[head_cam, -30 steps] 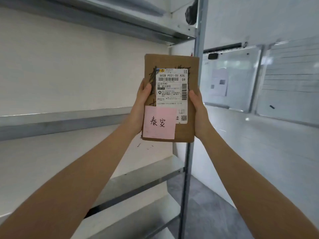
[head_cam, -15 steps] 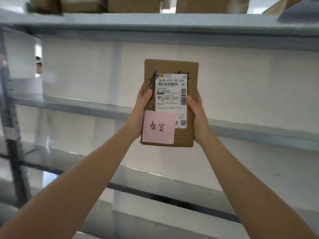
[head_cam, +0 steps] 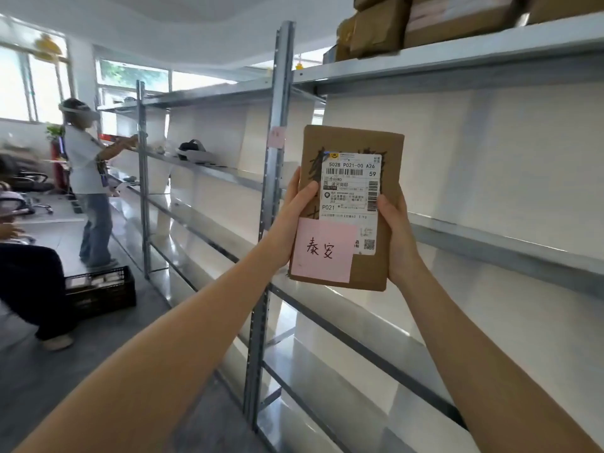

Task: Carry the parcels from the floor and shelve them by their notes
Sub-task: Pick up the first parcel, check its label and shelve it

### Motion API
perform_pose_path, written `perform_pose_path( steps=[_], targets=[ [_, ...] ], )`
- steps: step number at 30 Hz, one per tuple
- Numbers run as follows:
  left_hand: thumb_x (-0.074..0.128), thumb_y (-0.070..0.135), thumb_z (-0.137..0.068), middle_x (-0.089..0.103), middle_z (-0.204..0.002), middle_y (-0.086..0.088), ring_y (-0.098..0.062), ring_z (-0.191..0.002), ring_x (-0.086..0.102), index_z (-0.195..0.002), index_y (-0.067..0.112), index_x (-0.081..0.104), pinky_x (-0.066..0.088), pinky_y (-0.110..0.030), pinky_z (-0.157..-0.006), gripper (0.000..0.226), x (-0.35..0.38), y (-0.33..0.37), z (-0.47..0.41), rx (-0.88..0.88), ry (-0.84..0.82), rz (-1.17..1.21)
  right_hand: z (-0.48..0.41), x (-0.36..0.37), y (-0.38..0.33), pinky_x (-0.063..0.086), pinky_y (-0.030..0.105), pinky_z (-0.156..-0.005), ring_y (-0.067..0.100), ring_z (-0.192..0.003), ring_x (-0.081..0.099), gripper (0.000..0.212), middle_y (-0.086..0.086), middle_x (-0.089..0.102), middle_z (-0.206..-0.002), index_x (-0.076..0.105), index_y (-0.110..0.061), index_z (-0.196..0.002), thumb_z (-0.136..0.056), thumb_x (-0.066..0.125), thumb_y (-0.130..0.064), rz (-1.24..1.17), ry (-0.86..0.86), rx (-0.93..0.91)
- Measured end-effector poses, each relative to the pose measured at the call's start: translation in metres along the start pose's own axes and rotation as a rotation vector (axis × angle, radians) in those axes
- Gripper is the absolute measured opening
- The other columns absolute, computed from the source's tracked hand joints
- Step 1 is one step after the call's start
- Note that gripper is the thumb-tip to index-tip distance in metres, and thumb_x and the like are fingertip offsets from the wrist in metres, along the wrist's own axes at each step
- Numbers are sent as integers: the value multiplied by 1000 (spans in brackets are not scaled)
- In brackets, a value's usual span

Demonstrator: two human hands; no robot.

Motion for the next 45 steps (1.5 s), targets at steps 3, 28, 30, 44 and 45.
perform_pose_path(
  steps=[3,28,30,44,45],
  targets=[
    [45,29,-93,71,-101,-3,-18,-80,71,-142,14,26,58,-34,-70,55,-52,-4,-8,-7,61,-9,-23,29,37,57,25,-64,8,-83,72,44,-1,65,-110,38,-25,-138,-95,47,-20,-14,-30,44],
    [57,44,-81,74,-95,-14,-25,-70,72,-140,10,37,60,-34,-59,70,-323,-327,-115,-621,304,164,-167,-11,434,53,42,-84,28,-106,65,51,10,65,-123,44,-25,-137,-87,55,-25,-78,157,527],
    [53,45,-82,76,-88,-11,-23,-65,72,-139,11,40,58,-31,-53,67,-328,-347,-122,-683,304,141,-173,-23,446,53,44,-87,29,-108,65,44,11,66,-123,46,-25,-135,-91,52,-22,-59,191,547],
    [43,36,-94,71,-54,0,-13,-44,66,-83,19,57,52,-26,-53,25,-339,-464,-201,-1028,68,-12,-204,-111,513,49,18,-38,14,-45,67,28,1,73,-59,65,-16,-102,-92,51,-38,69,590,864],
    [43,35,-94,70,-52,0,-13,-43,65,-82,18,56,52,-26,-52,24,-341,-471,-203,-1043,60,-20,-205,-114,520,47,17,-36,14,-41,65,27,0,71,-53,65,-16,-93,-93,51,-39,80,605,894]
  ],
)
Point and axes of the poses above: each hand's wrist, its own z-axis away from the middle knuckle, its own x-axis out of the palm, y = z × x, the point moved 8 cm from there along -z, towards the middle knuckle
